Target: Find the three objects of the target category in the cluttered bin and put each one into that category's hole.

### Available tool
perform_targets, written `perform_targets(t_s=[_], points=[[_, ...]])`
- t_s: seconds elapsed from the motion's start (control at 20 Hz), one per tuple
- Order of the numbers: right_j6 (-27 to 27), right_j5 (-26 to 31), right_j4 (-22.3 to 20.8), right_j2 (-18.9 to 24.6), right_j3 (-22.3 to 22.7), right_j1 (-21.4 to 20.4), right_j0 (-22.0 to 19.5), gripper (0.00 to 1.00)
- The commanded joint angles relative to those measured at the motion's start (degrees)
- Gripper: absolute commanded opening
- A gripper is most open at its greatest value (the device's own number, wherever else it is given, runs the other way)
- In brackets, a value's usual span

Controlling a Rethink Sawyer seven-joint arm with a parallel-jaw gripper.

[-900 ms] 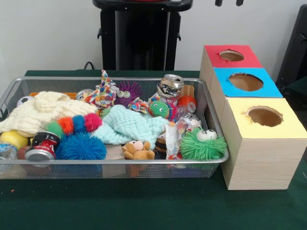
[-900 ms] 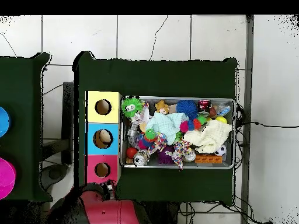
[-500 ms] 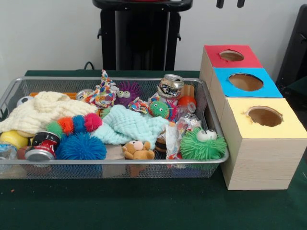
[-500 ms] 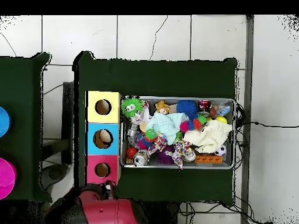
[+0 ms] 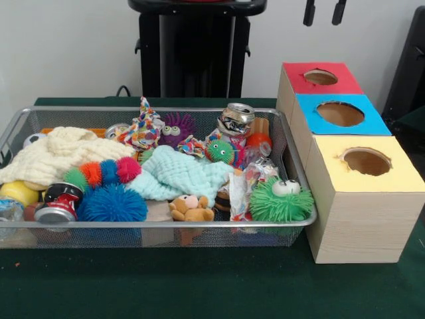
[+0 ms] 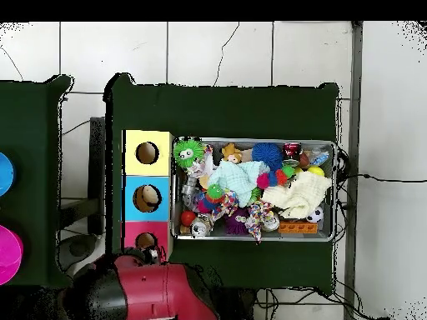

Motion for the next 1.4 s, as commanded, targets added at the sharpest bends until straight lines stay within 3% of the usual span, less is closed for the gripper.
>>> perform_targets(t_s=[0.05,0.6,1.05,1.4], points=[[9.2,0.1,-2.1,-0.7,-6.6,4.4,-2.0,1.00],[4.9,2.4,-5.5,-1.4,-12.8,5.8,-4.8,1.00],[1.8,-5.3,-11.1,1.5,-16.1,10.6,-9.2,1.00],[1.9,-8.0,-13.4,2.9,-20.6,15.3,-11.0,1.00]])
